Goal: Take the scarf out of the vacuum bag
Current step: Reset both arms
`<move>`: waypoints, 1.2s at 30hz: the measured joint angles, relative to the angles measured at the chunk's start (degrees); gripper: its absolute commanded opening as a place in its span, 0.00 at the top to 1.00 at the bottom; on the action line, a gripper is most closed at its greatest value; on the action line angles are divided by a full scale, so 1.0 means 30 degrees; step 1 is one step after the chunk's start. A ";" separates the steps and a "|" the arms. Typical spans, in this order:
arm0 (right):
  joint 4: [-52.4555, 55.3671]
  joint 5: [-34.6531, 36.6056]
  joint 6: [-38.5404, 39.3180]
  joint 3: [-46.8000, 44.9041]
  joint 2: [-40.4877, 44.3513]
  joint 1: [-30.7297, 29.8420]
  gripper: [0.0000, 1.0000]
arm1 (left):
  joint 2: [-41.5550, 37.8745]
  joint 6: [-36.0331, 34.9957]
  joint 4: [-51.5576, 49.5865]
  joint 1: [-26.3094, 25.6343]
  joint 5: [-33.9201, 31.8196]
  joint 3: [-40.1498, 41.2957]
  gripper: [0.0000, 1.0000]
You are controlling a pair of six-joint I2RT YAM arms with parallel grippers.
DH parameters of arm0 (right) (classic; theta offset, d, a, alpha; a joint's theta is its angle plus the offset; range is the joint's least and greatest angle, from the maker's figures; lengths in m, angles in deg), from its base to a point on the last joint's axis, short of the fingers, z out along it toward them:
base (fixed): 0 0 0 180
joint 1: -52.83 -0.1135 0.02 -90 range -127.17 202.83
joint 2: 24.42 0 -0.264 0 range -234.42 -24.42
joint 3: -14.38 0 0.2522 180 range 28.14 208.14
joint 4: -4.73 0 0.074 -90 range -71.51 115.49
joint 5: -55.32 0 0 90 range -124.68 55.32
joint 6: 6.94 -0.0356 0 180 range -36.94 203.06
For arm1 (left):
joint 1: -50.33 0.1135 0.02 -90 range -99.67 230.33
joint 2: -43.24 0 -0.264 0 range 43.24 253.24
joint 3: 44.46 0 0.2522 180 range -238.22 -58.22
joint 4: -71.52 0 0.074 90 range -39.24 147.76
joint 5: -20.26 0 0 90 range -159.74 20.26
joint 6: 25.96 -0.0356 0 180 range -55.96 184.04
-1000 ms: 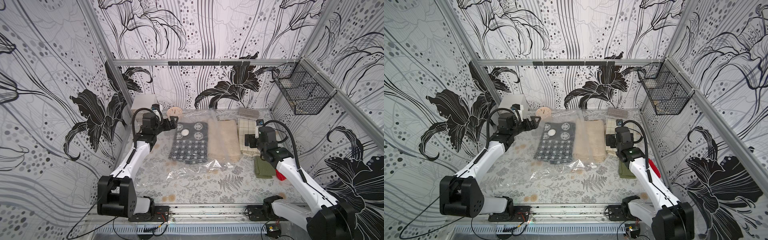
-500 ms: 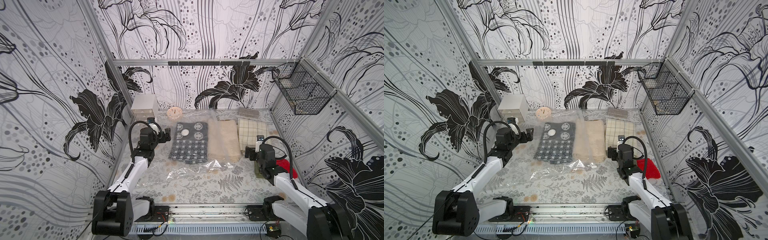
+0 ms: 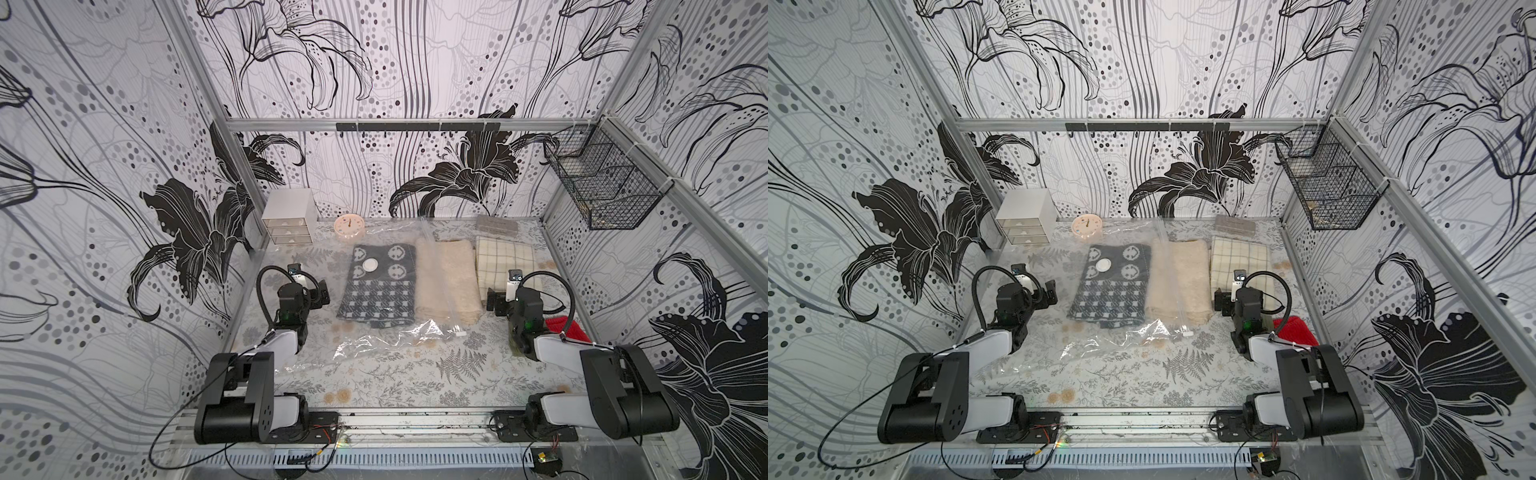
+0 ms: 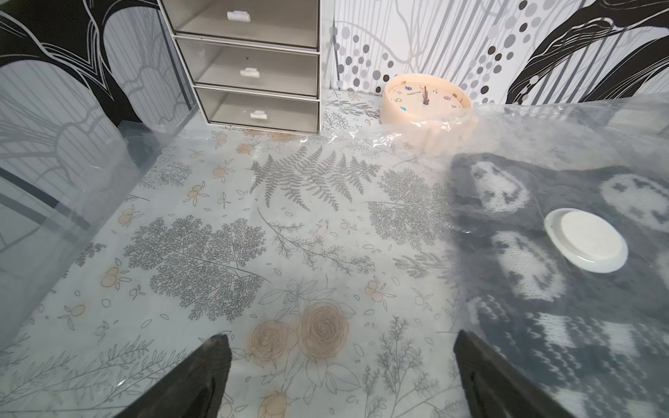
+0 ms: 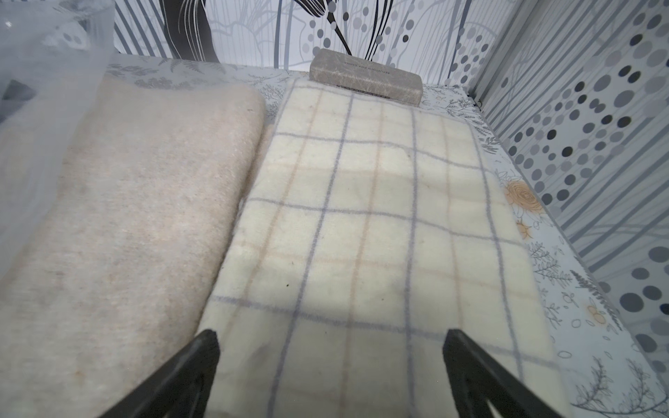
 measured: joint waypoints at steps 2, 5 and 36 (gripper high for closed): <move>-0.0714 -0.0124 0.0015 0.0000 -0.0656 0.0175 0.00 | 0.0605 -0.0255 0.0889 0.0080 0.0291 0.0000 0.01; -0.2076 -0.0211 0.0022 0.0000 -0.1763 0.0350 0.00 | 0.1727 -0.0350 0.3162 0.0284 0.0627 0.0160 0.01; -0.2732 -0.1319 0.0007 0.0022 -0.2302 0.0925 0.00 | 0.3169 -0.0393 0.6433 0.0765 0.1348 0.0918 0.01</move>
